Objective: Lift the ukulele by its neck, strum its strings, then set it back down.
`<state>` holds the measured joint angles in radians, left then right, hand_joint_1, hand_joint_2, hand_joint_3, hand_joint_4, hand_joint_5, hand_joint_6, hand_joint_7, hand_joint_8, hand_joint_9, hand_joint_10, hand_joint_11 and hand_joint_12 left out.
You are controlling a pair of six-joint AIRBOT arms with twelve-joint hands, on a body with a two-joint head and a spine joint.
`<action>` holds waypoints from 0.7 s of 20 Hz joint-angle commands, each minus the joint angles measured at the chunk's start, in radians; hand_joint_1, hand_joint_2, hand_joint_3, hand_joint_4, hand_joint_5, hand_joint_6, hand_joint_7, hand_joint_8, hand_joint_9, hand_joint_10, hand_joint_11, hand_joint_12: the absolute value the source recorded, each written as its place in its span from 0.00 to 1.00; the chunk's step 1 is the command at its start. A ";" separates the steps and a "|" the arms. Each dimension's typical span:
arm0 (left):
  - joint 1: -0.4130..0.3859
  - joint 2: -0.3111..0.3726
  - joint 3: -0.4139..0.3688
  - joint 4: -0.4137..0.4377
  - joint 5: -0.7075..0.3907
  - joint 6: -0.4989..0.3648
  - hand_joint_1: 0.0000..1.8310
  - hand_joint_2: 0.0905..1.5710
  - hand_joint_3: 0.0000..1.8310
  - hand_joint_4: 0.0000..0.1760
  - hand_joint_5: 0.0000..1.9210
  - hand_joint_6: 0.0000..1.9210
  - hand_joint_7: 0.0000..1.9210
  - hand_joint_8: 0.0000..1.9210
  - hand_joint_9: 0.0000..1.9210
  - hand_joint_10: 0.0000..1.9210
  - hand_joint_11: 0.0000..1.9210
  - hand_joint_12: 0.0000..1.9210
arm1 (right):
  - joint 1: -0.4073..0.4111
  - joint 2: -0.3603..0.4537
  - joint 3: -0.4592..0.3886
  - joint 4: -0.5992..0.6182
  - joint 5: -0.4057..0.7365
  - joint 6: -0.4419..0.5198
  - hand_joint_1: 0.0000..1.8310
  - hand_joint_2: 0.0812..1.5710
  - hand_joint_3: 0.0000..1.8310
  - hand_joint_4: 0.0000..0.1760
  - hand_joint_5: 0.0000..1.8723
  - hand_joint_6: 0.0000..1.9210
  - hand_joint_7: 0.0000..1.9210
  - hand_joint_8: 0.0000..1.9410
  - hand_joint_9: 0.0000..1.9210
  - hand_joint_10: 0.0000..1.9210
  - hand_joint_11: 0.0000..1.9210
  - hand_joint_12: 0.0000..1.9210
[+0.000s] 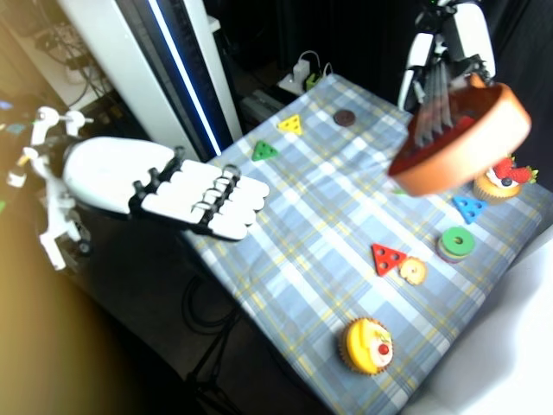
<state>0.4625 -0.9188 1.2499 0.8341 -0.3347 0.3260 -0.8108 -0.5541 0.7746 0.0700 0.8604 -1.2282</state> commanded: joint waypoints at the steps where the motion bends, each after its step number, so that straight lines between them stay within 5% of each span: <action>1: -0.021 -0.006 0.007 0.016 -0.087 -0.071 0.72 0.75 0.01 0.00 0.62 1.00 0.68 1.00 0.72 1.00 0.78 1.00 | 0.009 0.006 0.000 0.006 0.112 0.005 0.24 0.83 0.00 0.00 0.00 0.00 0.00 0.00 0.00 0.00 0.00 0.14; 4: -0.029 -0.016 0.012 0.196 -0.090 -0.241 0.78 0.72 0.00 0.00 0.64 1.00 0.68 1.00 0.72 1.00 0.79 1.00 | 0.010 0.006 0.000 -0.002 0.106 0.007 0.24 0.82 0.00 0.00 0.00 0.00 0.00 0.00 0.00 0.00 0.00 0.00; 7: -0.024 -0.032 0.031 0.419 -0.111 -0.473 0.78 0.72 0.00 0.00 0.66 1.00 0.69 1.00 0.73 1.00 0.79 1.00 | 0.014 0.006 0.002 -0.007 0.111 0.007 0.23 0.82 0.00 0.00 0.00 0.00 0.00 0.00 0.00 0.00 0.01 0.01; 9: -0.031 -0.044 0.041 0.536 -0.111 -0.578 0.81 0.71 0.00 0.00 0.65 1.00 0.68 1.00 0.72 1.00 0.78 1.00 | 0.016 0.010 0.002 -0.007 0.129 0.007 0.22 0.83 0.00 0.06 0.00 0.00 0.00 0.00 0.00 0.00 0.00 0.00; 11: -0.039 -0.050 0.048 0.623 -0.117 -0.654 0.82 0.71 0.00 0.00 0.65 1.00 0.69 1.00 0.73 1.00 0.79 1.00 | 0.028 0.011 0.002 -0.014 0.143 0.007 0.33 0.86 0.01 0.00 0.00 0.00 0.00 0.00 0.00 0.00 0.00 0.00; 14: -0.064 -0.063 0.049 0.796 -0.132 -0.788 0.83 0.71 0.00 0.00 0.65 1.00 0.70 1.00 0.74 1.00 0.81 1.00 | 0.084 0.008 0.001 -0.050 0.144 -0.006 0.33 0.89 0.01 0.00 0.00 0.00 0.00 0.00 0.00 0.00 0.00 0.00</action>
<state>0.4122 -0.9775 1.2984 1.6665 -0.4458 -0.4484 -0.7322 -0.5522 0.7746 0.0105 0.8764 -1.2316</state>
